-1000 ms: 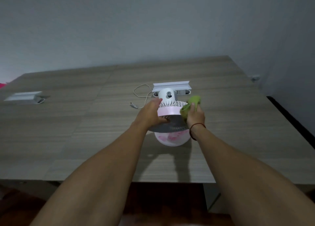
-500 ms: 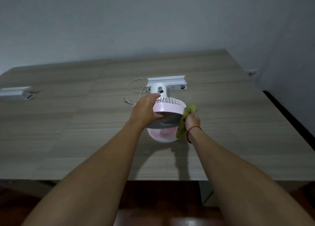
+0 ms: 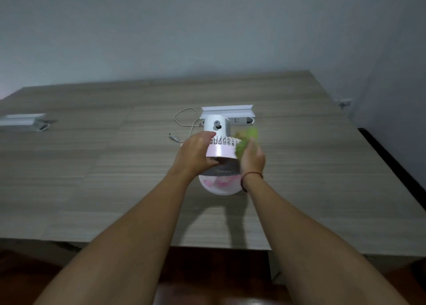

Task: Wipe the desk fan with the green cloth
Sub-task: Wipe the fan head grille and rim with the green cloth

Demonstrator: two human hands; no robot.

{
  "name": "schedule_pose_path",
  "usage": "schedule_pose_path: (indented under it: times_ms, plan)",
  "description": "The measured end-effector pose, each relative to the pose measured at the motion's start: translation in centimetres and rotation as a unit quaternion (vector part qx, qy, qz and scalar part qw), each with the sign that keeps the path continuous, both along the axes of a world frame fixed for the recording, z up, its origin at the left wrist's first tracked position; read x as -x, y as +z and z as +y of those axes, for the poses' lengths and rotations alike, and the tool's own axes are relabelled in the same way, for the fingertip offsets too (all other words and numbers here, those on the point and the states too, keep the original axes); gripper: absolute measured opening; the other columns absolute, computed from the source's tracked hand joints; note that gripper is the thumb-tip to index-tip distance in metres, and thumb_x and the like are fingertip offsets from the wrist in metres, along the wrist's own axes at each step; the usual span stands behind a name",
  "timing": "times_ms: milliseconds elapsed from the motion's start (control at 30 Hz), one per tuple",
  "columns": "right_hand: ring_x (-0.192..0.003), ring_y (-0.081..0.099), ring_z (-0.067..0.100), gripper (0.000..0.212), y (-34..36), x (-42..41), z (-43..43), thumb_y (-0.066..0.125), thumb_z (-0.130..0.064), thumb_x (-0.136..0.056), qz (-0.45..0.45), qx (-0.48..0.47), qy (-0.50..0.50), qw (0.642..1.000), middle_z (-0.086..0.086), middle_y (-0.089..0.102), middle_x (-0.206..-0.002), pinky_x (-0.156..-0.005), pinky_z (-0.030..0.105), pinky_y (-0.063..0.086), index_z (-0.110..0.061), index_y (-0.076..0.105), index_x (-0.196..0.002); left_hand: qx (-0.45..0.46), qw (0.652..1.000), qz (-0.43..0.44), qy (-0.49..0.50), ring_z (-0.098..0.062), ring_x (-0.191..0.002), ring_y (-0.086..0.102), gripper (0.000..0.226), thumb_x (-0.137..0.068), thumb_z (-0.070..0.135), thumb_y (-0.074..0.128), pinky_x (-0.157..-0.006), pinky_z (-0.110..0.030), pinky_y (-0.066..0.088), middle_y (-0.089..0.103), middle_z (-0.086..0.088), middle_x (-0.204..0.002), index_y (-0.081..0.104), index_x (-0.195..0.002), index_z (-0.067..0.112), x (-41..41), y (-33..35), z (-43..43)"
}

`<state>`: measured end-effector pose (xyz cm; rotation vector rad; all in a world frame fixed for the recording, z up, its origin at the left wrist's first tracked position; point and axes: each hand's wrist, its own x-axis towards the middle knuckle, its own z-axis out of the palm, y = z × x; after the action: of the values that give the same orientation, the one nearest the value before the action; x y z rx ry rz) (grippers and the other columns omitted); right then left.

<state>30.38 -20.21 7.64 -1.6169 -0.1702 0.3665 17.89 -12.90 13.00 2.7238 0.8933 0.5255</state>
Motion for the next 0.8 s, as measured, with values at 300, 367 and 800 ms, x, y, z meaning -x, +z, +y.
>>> schedule_pose_path:
  times_ms: [300,367,800]
  plan:
    - [-0.107,0.060,0.032,0.039,1.0,1.4,0.8,0.038,-0.037,-0.096,-0.033,0.014,0.009,0.999,0.015,0.065,-0.115,-0.089,0.035,0.045,-0.013,0.063,-0.113,0.026,0.999,-0.011,0.026,-0.029,-0.120,0.055,0.082,-0.063,0.033,0.084,-0.097,-0.041,0.048,0.060,-0.010,-0.130,0.051,-0.134,0.011,-0.1,-0.1,0.6]
    - [-0.110,0.058,0.033,0.046,2.1,2.9,0.9,0.036,-0.040,-0.092,-0.165,0.015,0.021,0.986,0.014,0.065,-0.117,-0.097,0.041,0.045,-0.012,0.064,-0.113,0.024,0.999,-0.015,0.027,-0.030,-0.117,0.056,0.077,-0.064,0.033,0.080,-0.094,-0.039,0.048,0.062,-0.010,-0.127,0.052,-0.132,0.010,-0.4,-0.3,0.3]
    - [-0.100,0.068,0.033,0.054,-8.5,-5.0,2.7,0.063,-0.053,-0.063,0.334,-0.106,0.040,0.936,0.010,0.072,-0.112,-0.089,0.051,0.054,-0.017,0.074,-0.101,-0.003,1.000,-0.022,0.007,-0.026,-0.118,0.056,0.078,-0.066,0.031,0.084,-0.094,-0.039,0.047,0.061,-0.008,-0.129,0.051,-0.134,0.011,-0.2,-0.3,0.6]
